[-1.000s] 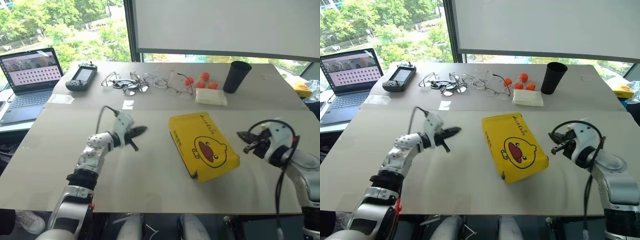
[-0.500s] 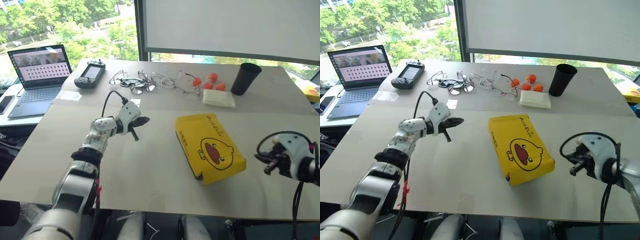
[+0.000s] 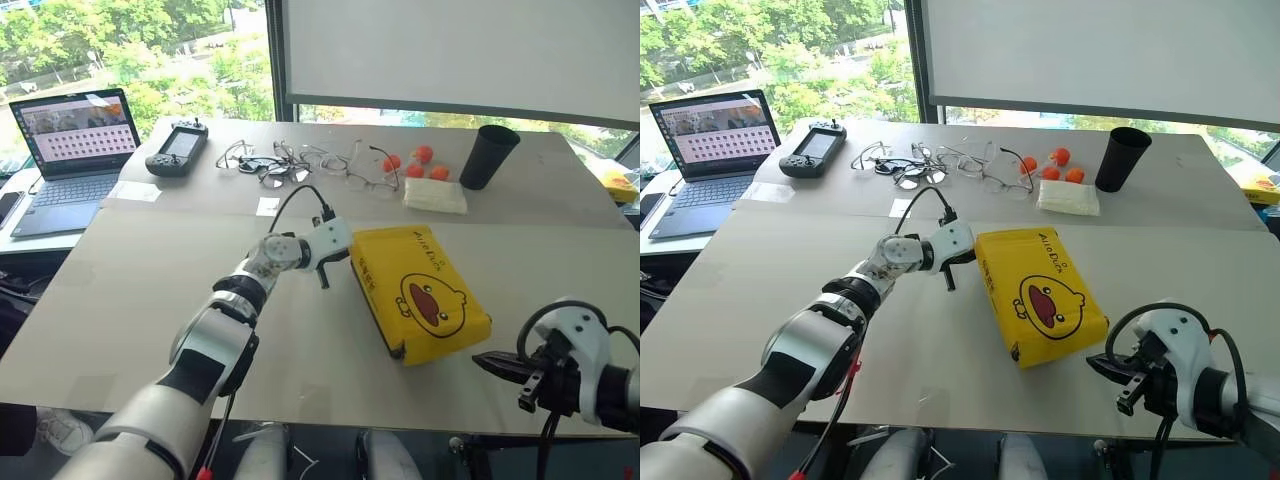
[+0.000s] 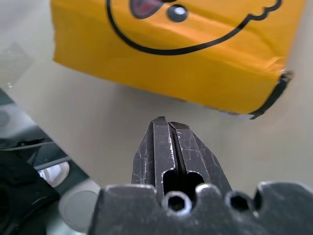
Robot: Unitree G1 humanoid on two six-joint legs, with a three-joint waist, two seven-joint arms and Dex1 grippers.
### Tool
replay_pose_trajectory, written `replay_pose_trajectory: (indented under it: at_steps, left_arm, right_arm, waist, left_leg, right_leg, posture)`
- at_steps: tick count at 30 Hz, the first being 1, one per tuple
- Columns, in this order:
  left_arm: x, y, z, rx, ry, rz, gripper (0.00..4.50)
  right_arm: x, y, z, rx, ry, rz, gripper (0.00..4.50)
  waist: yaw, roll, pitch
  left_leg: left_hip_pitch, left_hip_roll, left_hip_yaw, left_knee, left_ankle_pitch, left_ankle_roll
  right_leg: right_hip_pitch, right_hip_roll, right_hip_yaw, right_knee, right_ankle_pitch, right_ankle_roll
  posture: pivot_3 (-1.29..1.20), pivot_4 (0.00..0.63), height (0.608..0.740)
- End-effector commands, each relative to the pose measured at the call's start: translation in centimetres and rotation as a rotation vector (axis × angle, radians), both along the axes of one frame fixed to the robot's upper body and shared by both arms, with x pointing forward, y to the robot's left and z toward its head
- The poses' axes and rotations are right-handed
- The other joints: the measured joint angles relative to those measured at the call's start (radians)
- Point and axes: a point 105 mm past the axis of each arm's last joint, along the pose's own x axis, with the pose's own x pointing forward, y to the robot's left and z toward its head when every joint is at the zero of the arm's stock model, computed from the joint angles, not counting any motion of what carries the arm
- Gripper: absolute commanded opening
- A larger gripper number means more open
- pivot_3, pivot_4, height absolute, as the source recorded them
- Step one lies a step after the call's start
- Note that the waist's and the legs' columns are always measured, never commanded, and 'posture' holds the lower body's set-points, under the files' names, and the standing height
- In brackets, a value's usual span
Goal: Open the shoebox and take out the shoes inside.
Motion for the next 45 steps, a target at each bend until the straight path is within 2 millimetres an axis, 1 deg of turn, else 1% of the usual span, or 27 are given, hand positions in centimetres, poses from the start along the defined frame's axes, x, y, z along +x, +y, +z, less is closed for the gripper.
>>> replay_pose_trajectory:
  at_steps: [1,2,4,6,9,11,13,17,18,19,21,22,24,25,27,29,31,32,33,34,35,37,39,40,42,44,45]
  left_arm:
    - [-0.7,-2.0,1.4,-0.026,-0.042,-0.086,0.0]
    - [-0.7,-2.0,1.5,-0.028,-0.042,-0.089,0.0]
    - [-0.8,-1.8,1.5,-0.053,-0.01,-0.091,0.0]
    - [-0.6,-1.1,1.5,-0.071,0.009,-0.071,0.0]
    - [-0.3,0.4,1.3,-0.09,0.048,-0.053,0.0]
    - [-0.4,1.6,1.6,-0.128,0.072,-0.067,0.0]
    - [0.0,3.6,1.5,-0.142,0.064,-0.021,0.0]
    - [0.3,7.1,0.4,-0.128,0.078,0.065,0.0]
    - [0.3,8.4,0.3,-0.126,0.07,0.082,0.0]
    - [0.2,9.2,0.2,-0.126,0.063,0.092,0.0]
    - [0.0,12.6,-0.3,-0.107,0.046,0.166,0.0]
    - [-0.1,13.6,-0.5,-0.098,0.042,0.191,0.0]
    - [-0.5,16.5,-1.0,-0.092,0.052,0.259,0.0]
    - [-0.8,17.5,-1.1,-0.09,0.057,0.28,0.0]
    - [-1.3,18.5,-1.3,-0.088,0.064,0.299,0.0]
    - [-2.2,20.4,-1.6,-0.064,0.067,0.335,0.0]
    - [-2.4,22.6,-1.6,-0.054,0.058,0.415,0.0]
    - [-2.2,23.7,-1.3,-0.061,0.043,0.476,0.0]
    - [-2.0,24.4,-1.0,-0.073,0.029,0.52,0.0]
    - [-1.8,24.8,-0.7,-0.082,0.021,0.545,0.0]
    - [-1.5,24.8,-0.2,-0.11,0.005,0.566,0.0]
    - [-0.8,24.3,0.7,-0.161,-0.018,0.581,0.0]
    - [-0.1,23.1,1.7,-0.214,-0.037,0.574,0.0]
    - [0.5,22.2,2.3,-0.247,-0.047,0.562,0.0]
    - [1.4,20.3,3.4,-0.281,-0.074,0.536,0.0]
    - [2.4,18.1,4.6,-0.302,-0.095,0.505,0.0]
    - [2.9,16.9,5.2,-0.324,-0.096,0.49,0.0]
  right_arm:
    - [1.3,-1.1,0.7,-0.036,-0.087,-0.059,0.06]
    - [1.5,-1.3,0.6,-0.054,-0.094,-0.065,0.06]
    - [2.9,-2.3,0.7,-0.089,-0.121,-0.075,0.06]
    - [4.4,-2.9,1.2,-0.098,-0.155,-0.074,0.06]
    - [6.9,-3.4,1.7,-0.13,-0.207,-0.051,0.06]
    - [9.0,-3.8,2.1,-0.175,-0.253,-0.037,0.06]
    - [11.0,-3.1,2.5,-0.203,-0.296,0.011,0.06]
    - [13.8,-0.6,3.0,-0.185,-0.346,0.114,0.06]
    - [14.5,0.8,3.2,-0.154,-0.364,0.157,0.06]
    - [15.0,1.9,3.4,-0.133,-0.377,0.188,0.06]
    - [16.0,5.6,4.0,-0.055,-0.406,0.289,0.06]
    - [16.3,6.6,4.1,-0.036,-0.412,0.319,0.06]
    - [16.4,9.1,4.0,0.027,-0.408,0.398,0.06]
    - [16.6,9.8,3.9,0.044,-0.404,0.418,0.06]
    - [16.9,10.2,3.5,0.05,-0.398,0.434,0.06]
    - [17.3,9.6,2.6,0.002,-0.381,0.438,0.06]
    - [17.8,8.4,2.2,-0.038,-0.375,0.421,0.06]
    - [18.0,7.4,2.3,-0.043,-0.379,0.393,0.06]
    - [18.2,6.6,2.7,-0.046,-0.388,0.366,0.06]
    - [18.4,6.1,2.9,-0.045,-0.394,0.35,0.06]
    - [18.5,5.5,3.6,-0.019,-0.411,0.318,0.06]
    - [18.6,4.6,5.1,0.033,-0.443,0.268,0.06]
    - [18.7,2.9,6.4,0.033,-0.484,0.193,0.06]
    - [18.7,1.6,6.8,0.004,-0.497,0.141,0.06]
    - [18.6,-1.3,6.8,-0.06,-0.498,0.016,0.06]
    - [17.5,-3.9,5.5,-0.158,-0.458,-0.059,0.06]
    - [16.6,-4.8,4.7,-0.188,-0.43,-0.079,0.06]
  waist:
    - [0.001,0.0,0.0]
    - [0.001,0.0,0.0]
    - [0.001,0.0,0.0]
    - [-0.004,0.0,0.0]
    - [-0.015,0.001,0.0]
    - [-0.023,0.001,0.0]
    - [-0.033,0.002,0.0]
    - [-0.047,0.002,0.0]
    - [-0.055,0.002,0.0]
    - [-0.059,0.002,0.0]
    - [-0.062,0.002,0.0]
    - [-0.069,0.002,0.0]
    - [-0.069,0.002,0.0]
    - [-0.068,0.002,0.0]
    - [-0.061,0.002,0.0]
    - [-0.049,0.002,0.0]
    - [-0.045,0.002,0.0]
    - [-0.042,0.002,0.0]
    - [-0.041,0.002,0.0]
    - [-0.038,0.002,0.0]
    - [-0.036,0.002,0.0]
    - [-0.03,0.002,0.0]
    - [-0.025,0.002,0.0]
    - [-0.021,0.002,0.0]
    - [-0.01,0.002,0.0]
    - [0.001,0.002,0.0]
    - [0.004,0.001,0.0]
  left_leg:
    - [0.0,0.0,0.0,0.0,0.0,0.0]
    - [0.0,-0.001,0.0,0.0,0.0,0.0]
    - [0.0,-0.001,0.0,0.0,0.0,0.0]
    - [0.0,-0.001,0.0,0.001,0.0,0.0]
    - [0.001,0.0,0.001,0.002,0.0,0.0]
    - [0.002,0.001,0.001,0.002,0.0,0.0]
    - [0.002,0.001,0.002,0.002,0.0,0.0]
    - [0.002,0.001,0.002,0.002,0.0,0.0]
    - [0.002,0.001,0.002,0.002,0.0,0.0]
    - [0.002,0.001,0.002,0.001,0.0,0.0]
    - [0.002,0.002,0.002,0.001,0.0,0.0]
    - [0.003,0.002,0.001,0.001,0.0,0.0]
    - [0.003,0.003,0.001,0.001,0.0,0.0]
    - [0.003,0.003,0.001,0.001,0.0,0.0]
    - [0.004,0.002,0.001,0.001,0.0,0.0]
    - [0.004,0.001,0.001,0.001,0.0,0.0]
    - [0.005,0.001,0.001,0.001,0.0,0.0]
    - [0.006,0.001,0.001,0.001,0.0,0.0]
    - [0.008,0.001,0.001,0.001,0.0,0.0]
    - [0.008,0.001,0.001,0.001,0.0,0.0]
    - [0.009,0.001,0.001,0.001,0.0,0.0]
    - [0.01,0.002,0.001,0.001,0.0,0.0]
    - [0.009,0.002,0.001,0.001,0.0,-0.001]
    - [0.008,0.002,0.001,0.001,0.001,-0.001]
    - [0.006,0.001,0.001,0.002,0.001,-0.001]
    - [0.005,0.001,0.001,0.002,0.001,-0.001]
    - [0.005,0.001,0.001,0.002,0.0,-0.001]
  right_leg:
    - [0.0,0.0,0.0,0.0,0.0,0.0]
    - [0.0,0.0,0.0,0.0,0.0,0.0]
    - [0.0,0.0,0.0,0.0,0.0,0.0]
    - [0.0,0.0,0.0,0.0,0.0,0.0]
    - [0.0,0.0,0.001,0.0,0.001,0.0]
    - [0.0,0.001,0.001,0.001,0.001,0.0]
    - [0.0,0.002,0.002,0.001,0.001,0.0]
    - [-0.001,0.002,0.003,0.002,0.001,-0.001]
    - [-0.001,0.002,0.003,0.003,0.002,-0.002]
    - [-0.001,0.002,0.004,0.003,0.004,-0.006]
    - [-0.002,0.003,0.004,0.003,0.005,-0.007]
    - [-0.002,0.003,0.004,0.004,0.005,-0.008]
    - [-0.003,0.004,0.004,0.005,0.006,-0.008]
    - [-0.003,0.004,0.004,0.007,0.006,-0.008]
    - [-0.003,0.003,0.004,0.009,0.005,-0.008]
    - [-0.004,0.002,0.004,0.01,0.005,-0.008]
    - [-0.003,0.001,0.004,0.01,0.005,-0.008]
    - [-0.002,0.001,0.004,0.01,0.005,-0.008]
    - [-0.001,0.001,0.004,0.01,0.005,-0.008]
    - [-0.001,0.001,0.004,0.011,0.005,-0.008]
    - [-0.001,0.002,0.004,0.012,0.005,-0.008]
    - [-0.001,0.002,0.004,0.013,0.005,-0.009]
    - [-0.001,0.002,0.004,0.013,0.005,-0.009]
    - [-0.002,0.002,0.004,0.013,0.005,-0.009]
    - [-0.003,0.002,0.003,0.012,0.005,-0.009]
    - [-0.003,0.002,0.003,0.011,0.005,-0.009]
    - [-0.003,0.001,0.002,0.01,0.005,-0.009]
  posture:
    - [0.0,0.15,0.74]
    - [0.0,0.15,0.74]
    - [0.0,0.15,0.74]
    - [0.0,0.15,0.74]
    - [0.0,0.15,0.74]
    - [0.0,0.15,0.74]
    - [0.0,0.15,0.74]
    - [0.0,0.15,0.74]
    - [0.0,0.15,0.74]
    - [0.0,0.15,0.74]
    - [0.0,0.15,0.74]
    - [0.0,0.15,0.74]
    - [0.0,0.15,0.74]
    - [0.0,0.15,0.74]
    - [0.0,0.15,0.74]
    - [0.0,0.15,0.74]
    - [0.0,0.15,0.74]
    - [0.0,0.15,0.74]
    - [0.0,0.15,0.74]
    - [0.0,0.15,0.74]
    - [0.0,0.15,0.74]
    - [0.0,0.15,0.74]
    - [0.0,0.15,0.74]
    - [0.0,0.15,0.74]
    - [0.0,0.15,0.74]
    - [0.0,0.15,0.74]
    - [0.0,0.15,0.74]
